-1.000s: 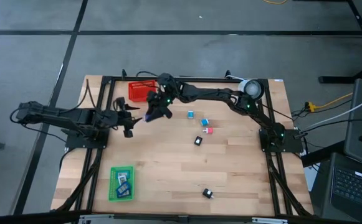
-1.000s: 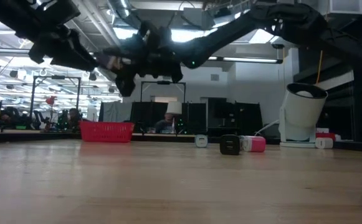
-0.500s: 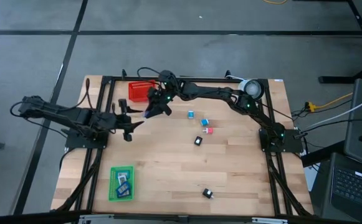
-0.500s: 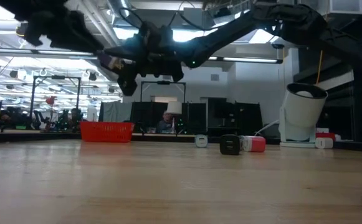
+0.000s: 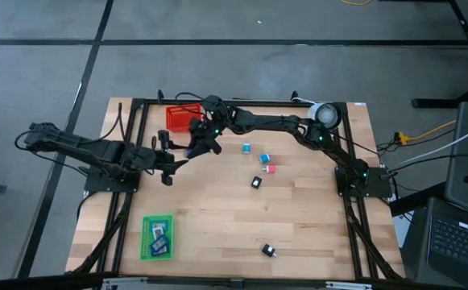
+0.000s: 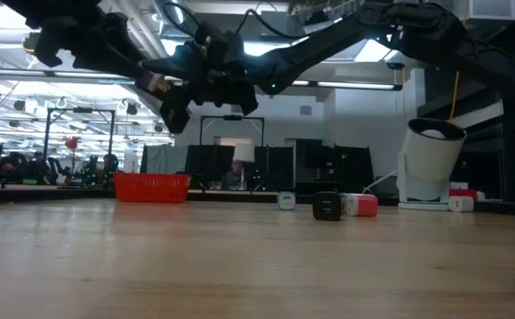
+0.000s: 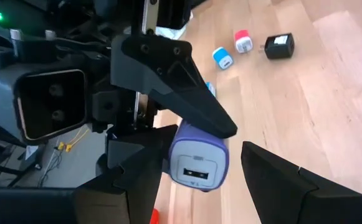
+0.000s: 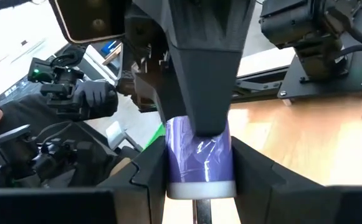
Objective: Pick & Place Office items
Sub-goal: Put the violet charger adapter into the red bin
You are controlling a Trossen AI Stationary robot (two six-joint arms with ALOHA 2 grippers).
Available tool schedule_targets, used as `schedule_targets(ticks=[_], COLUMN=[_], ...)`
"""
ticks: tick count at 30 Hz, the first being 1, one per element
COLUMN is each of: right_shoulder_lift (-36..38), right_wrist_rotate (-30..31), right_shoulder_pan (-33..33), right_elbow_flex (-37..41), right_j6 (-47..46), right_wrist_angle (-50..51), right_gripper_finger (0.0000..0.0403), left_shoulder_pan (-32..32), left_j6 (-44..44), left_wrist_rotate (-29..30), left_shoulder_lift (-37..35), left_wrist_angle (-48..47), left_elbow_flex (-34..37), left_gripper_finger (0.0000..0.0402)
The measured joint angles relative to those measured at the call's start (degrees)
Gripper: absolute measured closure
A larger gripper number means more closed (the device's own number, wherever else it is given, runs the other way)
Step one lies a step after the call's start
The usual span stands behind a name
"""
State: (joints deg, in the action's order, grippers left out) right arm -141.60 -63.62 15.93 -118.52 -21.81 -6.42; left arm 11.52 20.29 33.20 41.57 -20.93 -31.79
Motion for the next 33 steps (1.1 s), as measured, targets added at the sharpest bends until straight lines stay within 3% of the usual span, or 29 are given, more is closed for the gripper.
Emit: schedule_targets(ticks=[8,21,33], right_shoulder_lift=[-0.02,-0.07,-0.09], right_wrist_rotate=[0.00,-0.29,1.30], right_shoulder_pan=[-0.40,-0.62,-1.04], right_elbow_flex=[0.00,0.02,0.04], right_j6=[0.01,-0.03,0.78], right_wrist_angle=[0.00,0.00,-0.17], right_gripper_finger=[0.0268,0.0268,0.0268], left_shoulder_pan=[-0.75,-0.77,-0.73], left_j6=[-0.50,-1.49,-1.51], left_wrist_rotate=[-0.69,-2.64,-2.40], left_shoulder_lift=[1.82,1.78,1.35], left_wrist_angle=[0.18,0.15,-0.65], left_elbow_flex=[0.00,0.00,0.00], left_gripper_finger=[0.0194,0.0267,0.0272])
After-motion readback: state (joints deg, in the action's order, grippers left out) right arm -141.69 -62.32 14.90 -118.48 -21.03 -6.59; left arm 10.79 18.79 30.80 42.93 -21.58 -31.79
